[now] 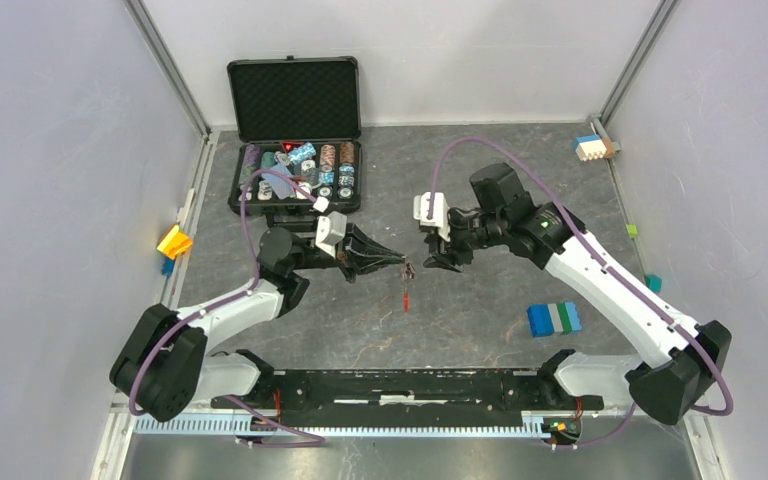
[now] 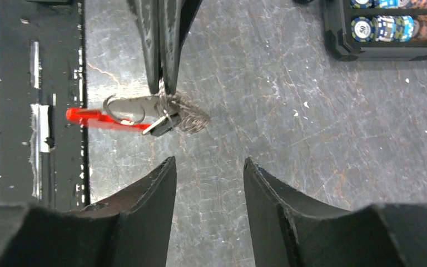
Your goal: Put the keys on the keyring
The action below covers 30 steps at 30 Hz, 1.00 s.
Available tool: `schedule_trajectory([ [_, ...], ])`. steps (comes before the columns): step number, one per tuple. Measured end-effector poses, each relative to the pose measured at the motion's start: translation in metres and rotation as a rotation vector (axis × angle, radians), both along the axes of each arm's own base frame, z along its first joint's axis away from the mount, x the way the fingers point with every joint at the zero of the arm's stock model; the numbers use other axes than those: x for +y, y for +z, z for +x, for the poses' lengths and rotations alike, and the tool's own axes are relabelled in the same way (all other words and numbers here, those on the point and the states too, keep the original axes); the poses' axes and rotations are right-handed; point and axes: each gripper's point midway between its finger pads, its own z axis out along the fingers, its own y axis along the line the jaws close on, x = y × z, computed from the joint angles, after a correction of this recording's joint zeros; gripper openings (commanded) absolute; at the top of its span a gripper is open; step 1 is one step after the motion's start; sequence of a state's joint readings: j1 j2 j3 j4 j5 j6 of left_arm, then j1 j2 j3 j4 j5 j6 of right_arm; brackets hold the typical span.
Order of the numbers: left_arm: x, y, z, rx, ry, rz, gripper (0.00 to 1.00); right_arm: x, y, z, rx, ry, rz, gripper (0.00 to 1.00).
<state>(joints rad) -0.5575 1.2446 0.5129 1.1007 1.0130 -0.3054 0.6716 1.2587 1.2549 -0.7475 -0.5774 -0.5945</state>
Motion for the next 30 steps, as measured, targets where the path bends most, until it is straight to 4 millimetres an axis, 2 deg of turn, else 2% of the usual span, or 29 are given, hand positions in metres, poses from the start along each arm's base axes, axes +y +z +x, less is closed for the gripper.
schedule_trajectory([
  [6, 0.002, 0.013, -0.005, -0.025, -0.015, -0.051, 0.02, 0.004, 0.007, -0.021, 0.039, 0.109, 0.086, 0.56],
  [13, 0.003, 0.015, -0.009, -0.036, -0.027, -0.059, 0.02, 0.012, 0.016, -0.038, 0.072, 0.207, 0.153, 0.48],
  [25, 0.004, 0.007, -0.016, -0.034, -0.06, -0.038, 0.02, 0.018, 0.013, -0.035, 0.086, 0.223, 0.164, 0.31],
  [30, 0.004, 0.005, -0.019, -0.036, -0.076, -0.03, 0.02, 0.019, 0.011, -0.035, 0.093, 0.223, 0.162, 0.26],
])
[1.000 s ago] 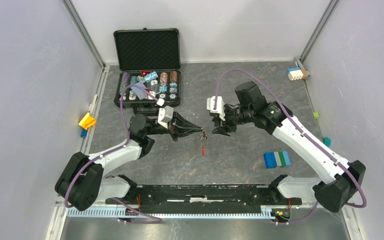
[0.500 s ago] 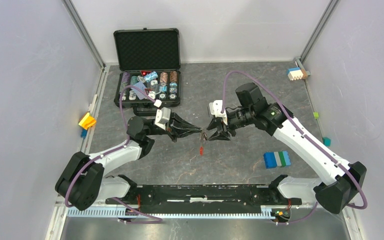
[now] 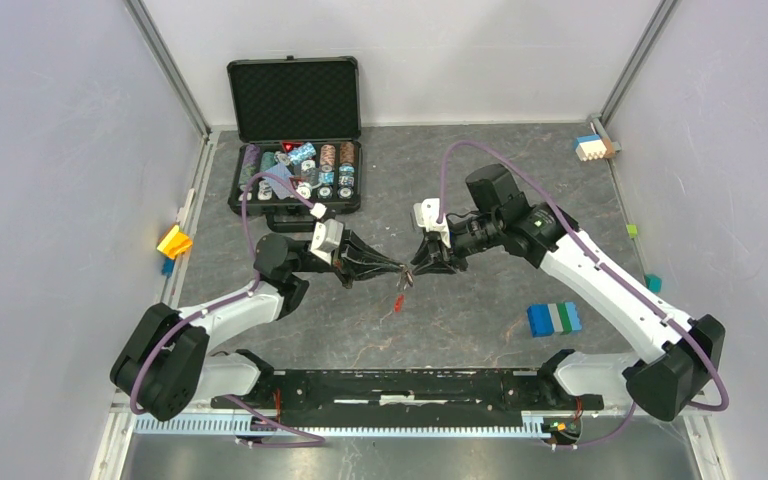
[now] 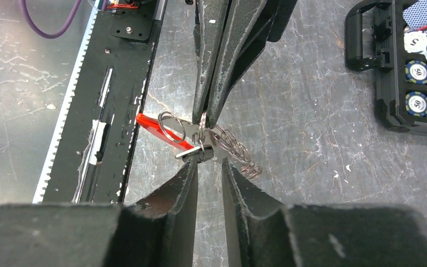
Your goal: Put the keys on the keyring
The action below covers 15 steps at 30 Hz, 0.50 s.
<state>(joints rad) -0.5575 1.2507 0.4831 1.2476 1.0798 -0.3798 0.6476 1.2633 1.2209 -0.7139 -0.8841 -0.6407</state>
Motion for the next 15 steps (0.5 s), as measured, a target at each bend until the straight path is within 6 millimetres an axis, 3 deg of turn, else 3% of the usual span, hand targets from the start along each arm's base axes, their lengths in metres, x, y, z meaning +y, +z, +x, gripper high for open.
schedule_trajectory([
  [9, -0.0002, -0.0019, -0.0005, 0.008, -0.004, 0.008, 0.02, 0.003, 0.0003, -0.0032, 0.025, 0.02, 0.013, 0.06],
  [15, -0.0001, -0.0021, -0.0008, 0.007, -0.006, 0.008, 0.02, 0.0035, 0.0004, -0.0038, 0.03, 0.023, 0.015, 0.0],
])
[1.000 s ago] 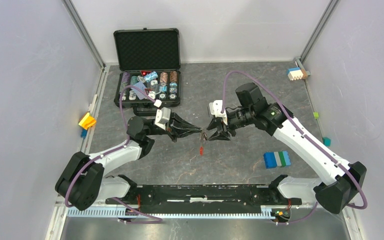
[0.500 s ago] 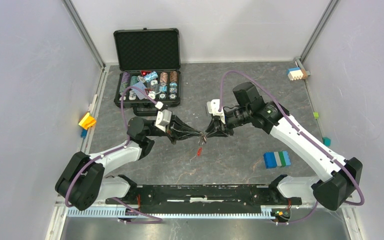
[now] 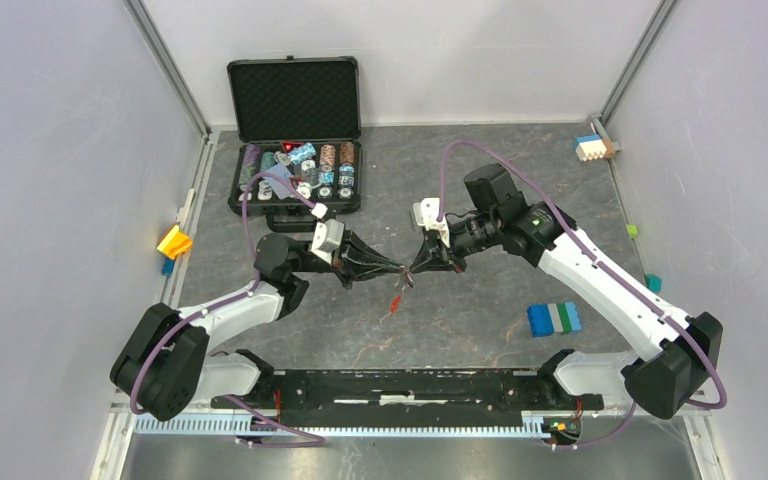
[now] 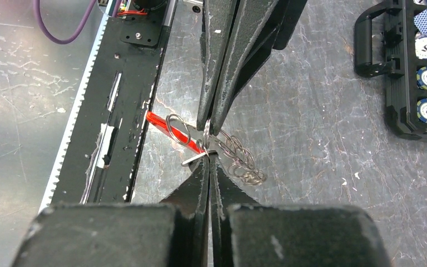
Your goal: Put the keys on the keyring
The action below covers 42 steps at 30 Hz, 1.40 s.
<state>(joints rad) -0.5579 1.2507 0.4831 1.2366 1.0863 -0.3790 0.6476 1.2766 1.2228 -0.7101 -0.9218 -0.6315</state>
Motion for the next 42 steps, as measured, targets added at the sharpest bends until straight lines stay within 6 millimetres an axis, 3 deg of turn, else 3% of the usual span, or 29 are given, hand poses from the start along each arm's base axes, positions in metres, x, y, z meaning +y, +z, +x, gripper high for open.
schedule_trajectory([
  [31, -0.003, 0.004, -0.008, -0.048, -0.031, -0.023, 0.02, 0.005, -0.003, 0.0, 0.022, -0.01, 0.013, 0.0],
  [42, -0.004, 0.004, -0.008, -0.051, -0.034, -0.026, 0.02, 0.003, -0.014, -0.004, -0.012, 0.021, -0.012, 0.0],
])
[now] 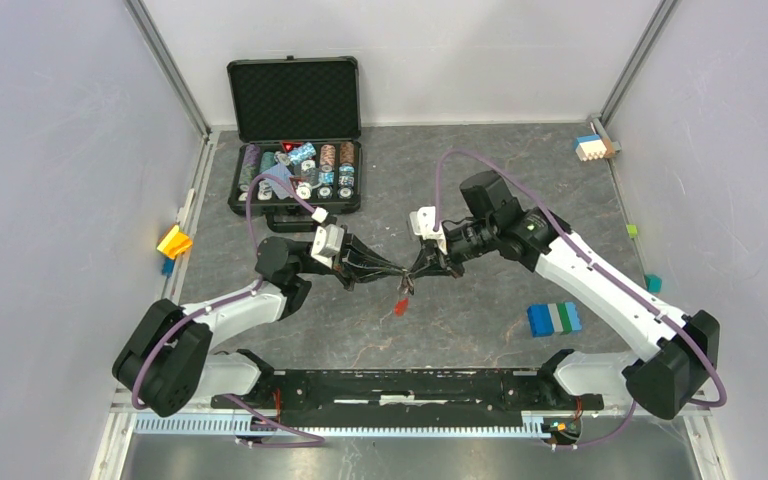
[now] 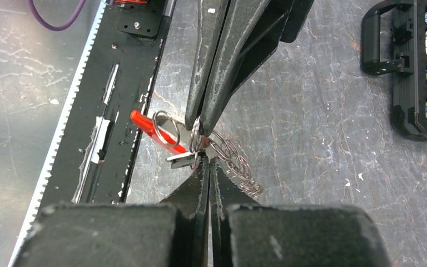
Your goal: Put the keys on the keyring
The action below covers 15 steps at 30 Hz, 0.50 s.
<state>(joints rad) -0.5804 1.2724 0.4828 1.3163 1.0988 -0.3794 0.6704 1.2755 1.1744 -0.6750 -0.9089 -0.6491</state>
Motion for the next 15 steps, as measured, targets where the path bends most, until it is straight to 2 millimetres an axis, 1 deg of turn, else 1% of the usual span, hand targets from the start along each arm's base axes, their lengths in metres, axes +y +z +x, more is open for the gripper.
schedule_trajectory([
  [2, 0.0, 0.0, 0.0, 0.0, 0.0, 0.0, 0.02, -0.002, -0.001, 0.001, -0.017, -0.004, -0.009, 0.01],
  [4, 0.0, 0.0, 0.0, 0.0, 0.0, 0.0, 0.02, -0.005, -0.002, 0.002, -0.036, -0.014, -0.019, 0.06],
  [10, 0.0, 0.0, 0.0, 0.0, -0.001, 0.001, 0.02, -0.016, 0.006, 0.005, -0.11, -0.057, -0.035, 0.4],
  [15, 0.0, 0.0, 0.0, 0.0, -0.002, 0.002, 0.02, -0.021, 0.01, 0.001, -0.121, -0.052, -0.036, 0.47],
])
